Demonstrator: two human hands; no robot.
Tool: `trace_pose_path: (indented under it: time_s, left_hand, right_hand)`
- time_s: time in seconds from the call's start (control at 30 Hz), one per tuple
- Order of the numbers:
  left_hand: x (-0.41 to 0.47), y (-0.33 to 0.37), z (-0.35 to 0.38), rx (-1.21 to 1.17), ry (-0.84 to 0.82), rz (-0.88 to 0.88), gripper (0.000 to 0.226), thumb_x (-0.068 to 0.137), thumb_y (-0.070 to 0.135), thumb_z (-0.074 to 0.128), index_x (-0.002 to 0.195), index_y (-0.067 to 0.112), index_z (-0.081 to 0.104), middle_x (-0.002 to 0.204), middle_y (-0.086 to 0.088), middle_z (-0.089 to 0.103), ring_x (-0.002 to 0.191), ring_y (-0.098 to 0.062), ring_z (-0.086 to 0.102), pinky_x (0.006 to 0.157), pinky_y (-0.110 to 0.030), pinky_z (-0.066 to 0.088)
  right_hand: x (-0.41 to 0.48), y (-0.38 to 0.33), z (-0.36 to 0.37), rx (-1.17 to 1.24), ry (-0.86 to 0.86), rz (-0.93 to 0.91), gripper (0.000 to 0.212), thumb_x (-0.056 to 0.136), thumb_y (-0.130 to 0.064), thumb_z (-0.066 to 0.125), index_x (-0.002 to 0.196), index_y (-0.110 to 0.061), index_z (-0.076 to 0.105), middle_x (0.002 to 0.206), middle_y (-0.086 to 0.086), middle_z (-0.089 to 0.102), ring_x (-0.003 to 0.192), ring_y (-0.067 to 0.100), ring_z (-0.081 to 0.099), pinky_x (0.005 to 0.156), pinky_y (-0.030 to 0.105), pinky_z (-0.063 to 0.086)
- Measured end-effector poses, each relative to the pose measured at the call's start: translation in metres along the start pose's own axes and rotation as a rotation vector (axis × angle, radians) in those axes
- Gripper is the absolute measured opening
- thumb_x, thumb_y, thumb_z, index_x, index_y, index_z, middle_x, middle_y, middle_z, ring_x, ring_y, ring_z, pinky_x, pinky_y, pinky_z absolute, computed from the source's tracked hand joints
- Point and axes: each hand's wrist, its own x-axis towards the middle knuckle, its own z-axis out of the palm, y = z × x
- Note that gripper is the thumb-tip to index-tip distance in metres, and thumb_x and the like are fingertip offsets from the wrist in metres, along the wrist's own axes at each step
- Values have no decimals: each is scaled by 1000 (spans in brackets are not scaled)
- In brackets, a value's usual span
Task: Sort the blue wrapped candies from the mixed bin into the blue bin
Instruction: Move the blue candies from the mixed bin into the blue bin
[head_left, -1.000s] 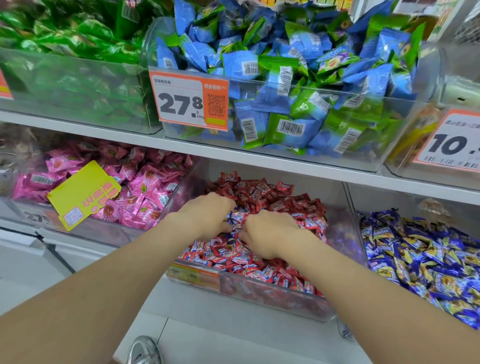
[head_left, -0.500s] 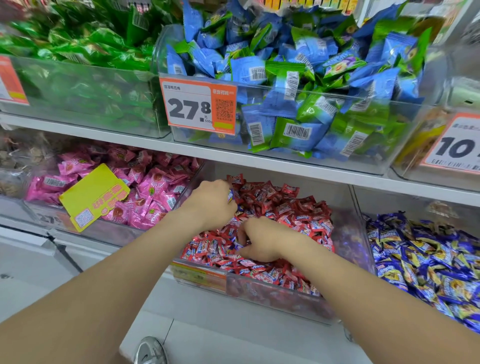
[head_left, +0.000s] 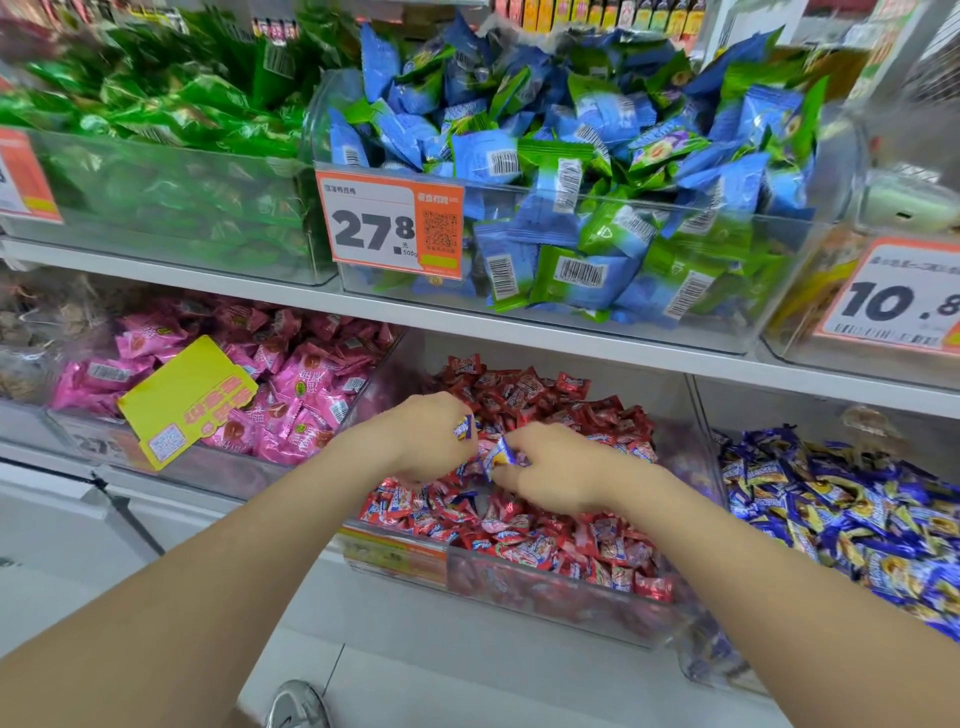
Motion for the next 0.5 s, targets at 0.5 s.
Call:
trace_pose_path:
  time_s: [0.5]
  left_hand:
    - [-70,103,40,-441,-101,248,21,98,50,66,103,29,66,84,-15,62,70,-22,51,63,-38,38]
  right_hand:
    - [-149,56,-33,409,578,268,41,87,-36,58,68,0,56,53,4,39,52,19,32,54,33,31]
